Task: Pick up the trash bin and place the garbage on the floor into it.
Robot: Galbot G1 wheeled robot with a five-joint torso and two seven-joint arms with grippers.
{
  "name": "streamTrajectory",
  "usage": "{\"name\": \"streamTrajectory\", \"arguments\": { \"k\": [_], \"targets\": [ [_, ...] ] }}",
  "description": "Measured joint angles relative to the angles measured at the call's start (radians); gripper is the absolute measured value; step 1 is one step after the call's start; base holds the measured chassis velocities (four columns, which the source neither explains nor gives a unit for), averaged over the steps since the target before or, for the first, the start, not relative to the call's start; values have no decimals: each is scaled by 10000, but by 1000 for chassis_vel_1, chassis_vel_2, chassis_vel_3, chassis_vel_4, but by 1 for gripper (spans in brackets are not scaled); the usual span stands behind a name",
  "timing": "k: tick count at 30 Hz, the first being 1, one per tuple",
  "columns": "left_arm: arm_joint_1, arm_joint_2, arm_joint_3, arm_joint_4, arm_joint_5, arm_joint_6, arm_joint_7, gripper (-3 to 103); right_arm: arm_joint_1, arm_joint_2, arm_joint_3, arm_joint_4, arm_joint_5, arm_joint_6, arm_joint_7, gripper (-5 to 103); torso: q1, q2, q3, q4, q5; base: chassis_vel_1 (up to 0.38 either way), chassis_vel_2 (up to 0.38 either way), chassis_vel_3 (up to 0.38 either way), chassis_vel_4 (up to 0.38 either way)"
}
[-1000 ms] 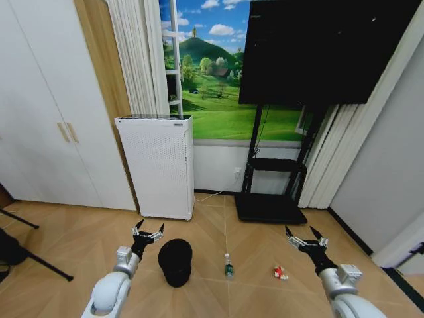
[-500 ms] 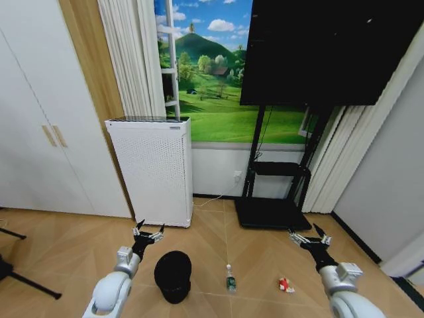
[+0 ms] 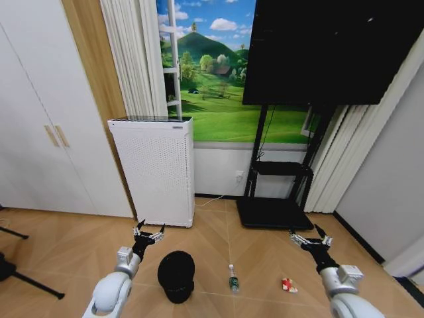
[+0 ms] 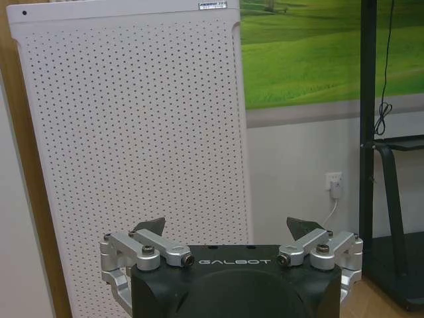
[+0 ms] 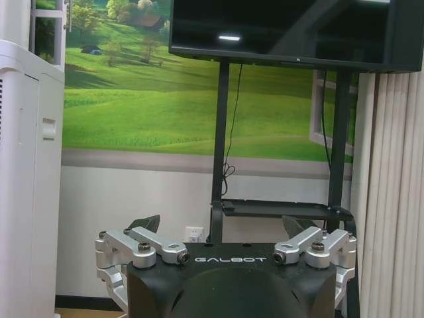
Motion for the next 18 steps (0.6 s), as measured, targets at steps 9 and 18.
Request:
{"name": "streamTrajectory", "arguments": {
  "k": [9,18],
  "targets": [
    [36,-38,17,2,39,-14,16,100,-30,62,60,-100,-110,-38,-285,100,1,-1,0,-4,3,10,7,-12,-1],
    [46,-69,11,31,57,-48,22,100,-24,101,55,-174,-122,-82,-290,100,0,-1,0,-4,3,-56,50,60,-70]
  ]
}}
